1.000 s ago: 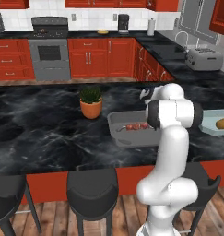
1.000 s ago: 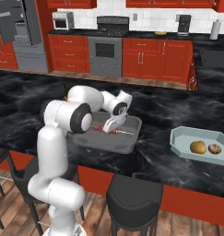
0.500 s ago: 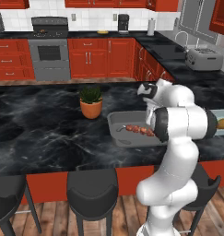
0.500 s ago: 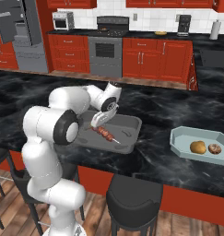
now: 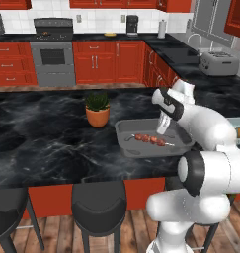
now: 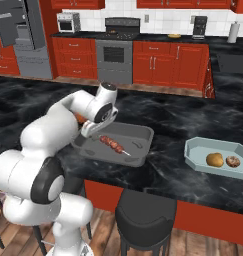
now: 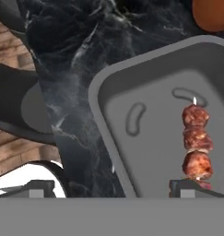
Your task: Place the cold items (potato and mushroom) from the fridge in one tupperware on the dining counter. Place the warm items (hot dog and kebab skewer) in the stove area in another tupperware.
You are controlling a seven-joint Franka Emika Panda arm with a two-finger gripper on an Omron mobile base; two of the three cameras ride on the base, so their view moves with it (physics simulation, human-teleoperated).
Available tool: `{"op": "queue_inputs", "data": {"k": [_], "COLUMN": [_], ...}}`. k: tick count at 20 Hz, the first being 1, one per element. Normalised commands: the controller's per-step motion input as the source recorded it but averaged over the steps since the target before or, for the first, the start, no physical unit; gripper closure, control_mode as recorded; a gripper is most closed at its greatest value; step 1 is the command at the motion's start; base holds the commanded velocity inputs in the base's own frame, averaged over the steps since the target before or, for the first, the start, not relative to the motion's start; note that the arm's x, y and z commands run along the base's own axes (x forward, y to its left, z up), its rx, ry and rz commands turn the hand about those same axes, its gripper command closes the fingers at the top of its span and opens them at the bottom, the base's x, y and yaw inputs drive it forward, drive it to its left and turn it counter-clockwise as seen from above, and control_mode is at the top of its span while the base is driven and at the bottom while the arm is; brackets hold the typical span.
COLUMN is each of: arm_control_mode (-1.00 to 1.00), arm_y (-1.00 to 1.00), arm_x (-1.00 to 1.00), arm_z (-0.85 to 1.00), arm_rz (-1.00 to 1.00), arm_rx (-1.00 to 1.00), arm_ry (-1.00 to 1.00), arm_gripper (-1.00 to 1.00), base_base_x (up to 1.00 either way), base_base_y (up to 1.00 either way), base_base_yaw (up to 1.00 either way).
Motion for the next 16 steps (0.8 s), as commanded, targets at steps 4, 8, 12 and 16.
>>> {"op": "queue_inputs", "data": {"k": [4,8,12,16], "arm_control_mode": [-1.00,-1.00,-1.00,-1.00], "arm_y": [0.42,0.42,0.23,0.01], "arm_x": [-0.96,-0.93,-0.99,-0.97], "arm_z": [0.62,0.56,0.54,0.54], "arm_rz": [-0.15,-0.20,-0.27,-0.34], "arm_rx": [0.00,0.00,0.00,0.00], "arm_ry": [0.00,0.00,0.02,0.06], "arm_gripper": [-1.00,-1.00,-1.00,-1.00], "base_base_x": [0.00,0.00,0.00,0.00], "base_base_y": [0.00,0.00,0.00,0.00], "base_base_yaw": [0.00,0.00,0.00,0.00]}}
